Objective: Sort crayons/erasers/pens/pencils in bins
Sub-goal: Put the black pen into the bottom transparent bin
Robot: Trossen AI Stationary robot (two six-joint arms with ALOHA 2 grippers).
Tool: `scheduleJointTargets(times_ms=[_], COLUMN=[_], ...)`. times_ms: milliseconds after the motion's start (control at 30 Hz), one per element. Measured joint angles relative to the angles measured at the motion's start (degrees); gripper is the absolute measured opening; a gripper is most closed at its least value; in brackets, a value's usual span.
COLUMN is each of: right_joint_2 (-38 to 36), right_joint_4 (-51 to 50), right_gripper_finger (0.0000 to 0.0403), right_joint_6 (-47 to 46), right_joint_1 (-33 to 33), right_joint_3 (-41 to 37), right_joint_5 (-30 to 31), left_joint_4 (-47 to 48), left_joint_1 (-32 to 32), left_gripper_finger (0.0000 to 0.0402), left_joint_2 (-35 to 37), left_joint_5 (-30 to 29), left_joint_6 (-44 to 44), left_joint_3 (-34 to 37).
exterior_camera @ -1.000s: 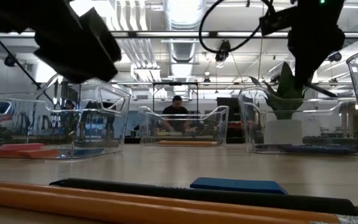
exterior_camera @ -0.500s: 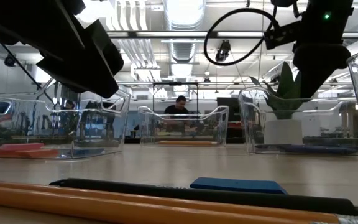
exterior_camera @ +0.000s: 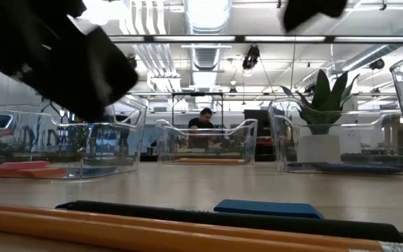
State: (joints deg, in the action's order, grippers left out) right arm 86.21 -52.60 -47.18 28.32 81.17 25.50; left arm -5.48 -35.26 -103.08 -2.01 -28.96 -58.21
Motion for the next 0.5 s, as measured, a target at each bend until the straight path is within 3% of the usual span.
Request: scheduleJointTargets(times_ms=[133, 267, 400, 500], right_joint_2=[0.07, 1.92, 7.55, 12.08], right_joint_4=[24.51, 41.79, 47.66, 46.99], right_gripper_finger=[0.0144, 0.0144, 0.0144, 0.0144], right_joint_6=[7.42, 11.50, 13.38, 13.47], right_joint_1=[4.66, 6.48, 6.67, 6.53], right_joint_3=[-3.59, -8.69, -10.43, -8.88], right_joint_5=[0.89, 1.48, 1.46, 1.48], left_joint_4=[0.36, 2.45, 2.33, 2.44], left_joint_1=[-1.81, -5.24, -10.22, -13.59], left_gripper_finger=[0.0155, 0.0155, 0.0155, 0.0155], left_joint_2=[2.94, 7.02, 11.40, 14.15], left_joint_5=[0.75, 0.80, -1.34, -7.15], left_joint_6=[-12.09, -18.64, -19.56, -20.21], left_joint_3=[-0.05, 0.00, -0.02, -0.02])
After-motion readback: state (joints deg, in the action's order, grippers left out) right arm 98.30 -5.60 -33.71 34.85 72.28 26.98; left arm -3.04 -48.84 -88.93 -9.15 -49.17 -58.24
